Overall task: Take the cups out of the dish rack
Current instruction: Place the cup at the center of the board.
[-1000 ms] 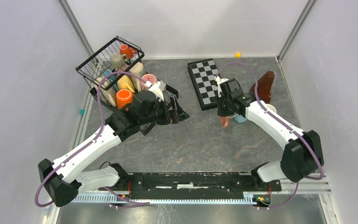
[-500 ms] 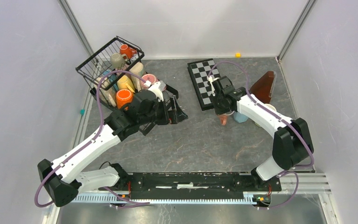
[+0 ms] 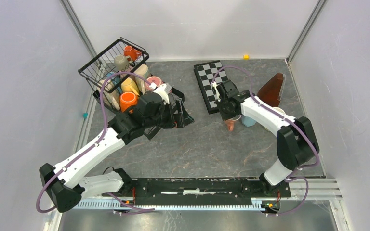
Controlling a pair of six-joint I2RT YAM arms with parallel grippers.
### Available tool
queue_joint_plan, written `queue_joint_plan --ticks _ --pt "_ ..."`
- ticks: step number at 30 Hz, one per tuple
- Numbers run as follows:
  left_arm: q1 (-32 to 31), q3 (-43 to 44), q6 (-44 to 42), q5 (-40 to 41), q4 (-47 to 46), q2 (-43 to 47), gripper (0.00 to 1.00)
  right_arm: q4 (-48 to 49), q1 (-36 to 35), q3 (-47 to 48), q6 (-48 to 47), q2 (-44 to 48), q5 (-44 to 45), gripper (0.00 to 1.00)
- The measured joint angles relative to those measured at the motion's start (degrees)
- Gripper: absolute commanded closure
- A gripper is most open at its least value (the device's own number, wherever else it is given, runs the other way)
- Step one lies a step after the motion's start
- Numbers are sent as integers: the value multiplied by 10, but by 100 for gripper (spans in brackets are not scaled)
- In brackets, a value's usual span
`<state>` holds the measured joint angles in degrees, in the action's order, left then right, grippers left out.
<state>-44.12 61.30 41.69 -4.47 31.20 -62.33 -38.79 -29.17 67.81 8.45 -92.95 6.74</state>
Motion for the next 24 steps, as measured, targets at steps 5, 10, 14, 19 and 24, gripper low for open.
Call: queue_joint_plan --ticks 5,10,14,19,24 --pt "0 3 0 0 0 -3 0 0 0 0 -3 -8 0 93" --pt "0 4 0 0 0 -6 0 0 -1 0 -4 -12 0 84" --pt "0 6 0 0 0 -9 0 0 -2 0 -7 -12 1 71" --pt "0 7 0 0 1 -9 0 1 -4 0 -11 -12 10 61" --pt "0 8 0 4 4 -9 0 0 -8 2 -11 -12 11 54"
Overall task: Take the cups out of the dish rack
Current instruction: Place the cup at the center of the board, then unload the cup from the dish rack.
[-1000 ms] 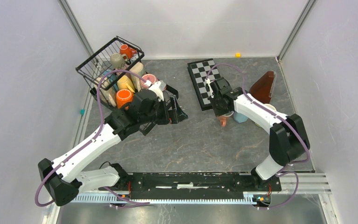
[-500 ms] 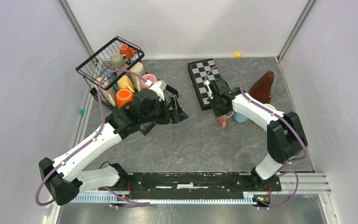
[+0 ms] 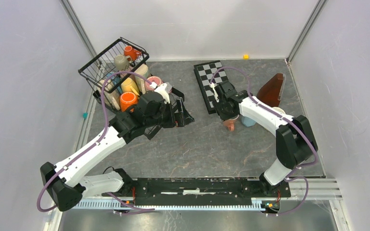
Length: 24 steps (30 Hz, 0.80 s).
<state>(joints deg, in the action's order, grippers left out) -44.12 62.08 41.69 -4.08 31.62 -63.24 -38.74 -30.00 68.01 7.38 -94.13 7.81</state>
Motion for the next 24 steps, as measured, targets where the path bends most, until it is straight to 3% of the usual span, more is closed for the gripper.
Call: queue_joint_plan --ticks 11,13,24 --pt "0 2 0 10 7 0 0 0 -15 13 3 33 -4 18" --pt "0 3 0 11 13 0 0 0 -17 13 4 46 -6 3" --pt "0 26 0 40 31 -4 0 13 -18 14 16 153 -28 2"
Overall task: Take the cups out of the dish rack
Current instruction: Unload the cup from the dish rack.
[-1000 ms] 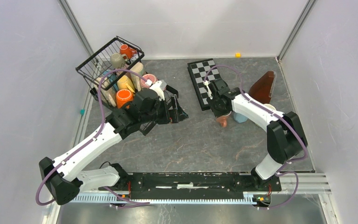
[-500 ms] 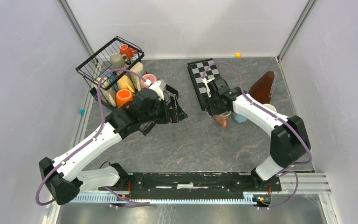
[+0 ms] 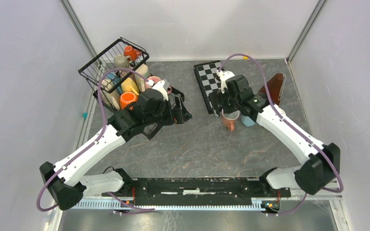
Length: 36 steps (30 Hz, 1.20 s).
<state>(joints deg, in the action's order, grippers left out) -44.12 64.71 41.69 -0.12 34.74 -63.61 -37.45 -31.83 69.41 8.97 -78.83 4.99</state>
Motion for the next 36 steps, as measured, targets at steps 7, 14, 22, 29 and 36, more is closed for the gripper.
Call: queue_joint_plan --ticks 7,14,22,29,36 --pt "1 86 0 127 64 -66 0 47 0 -25 13 94 -24 2" --pt "21 176 56 302 115 -184 0 78 0 -65 19 144 -60 2" --pt "68 419 226 397 223 -431 0 79 0 -97 28 214 -70 2" --pt "114 575 353 405 318 -608 0 79 0 -115 45 285 -87 2" --pt "147 605 419 402 355 -672 0 67 0 -121 46 293 -91 2"
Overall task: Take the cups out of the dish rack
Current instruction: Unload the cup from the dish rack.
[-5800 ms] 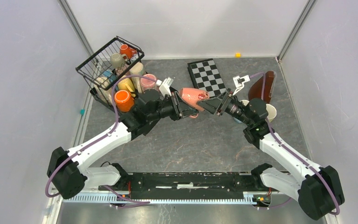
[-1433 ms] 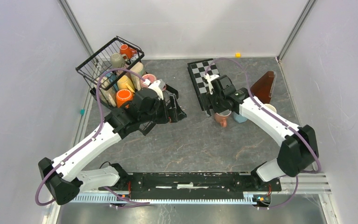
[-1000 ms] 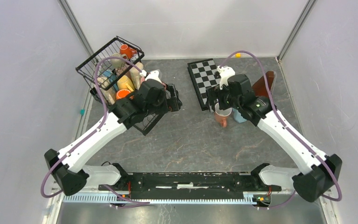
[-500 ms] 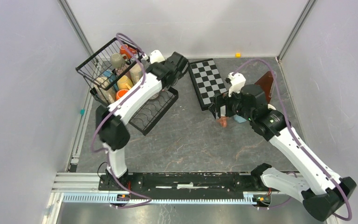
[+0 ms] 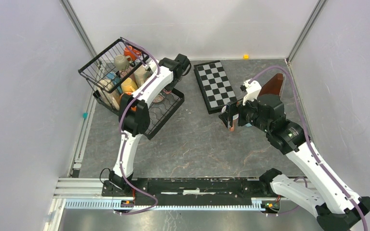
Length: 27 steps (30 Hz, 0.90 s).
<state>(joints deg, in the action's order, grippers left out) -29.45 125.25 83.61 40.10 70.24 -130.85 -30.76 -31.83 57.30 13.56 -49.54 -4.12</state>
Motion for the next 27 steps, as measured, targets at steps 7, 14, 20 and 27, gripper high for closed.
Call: queue_joint_plan --ticks 7,14,20,27 --pt "14 14 35 -4 10 -20 0 -1 0 -17 -2 1 -10 2" --pt "17 15 65 -4 32 -21 3 9 0 -50 -1 0 -32 2" --pt "21 2 90 -2 45 -21 9 27 0 -75 -1 -1 -51 2" --pt "21 -46 105 -1 45 -15 13 40 0 -88 1 -1 -59 2"
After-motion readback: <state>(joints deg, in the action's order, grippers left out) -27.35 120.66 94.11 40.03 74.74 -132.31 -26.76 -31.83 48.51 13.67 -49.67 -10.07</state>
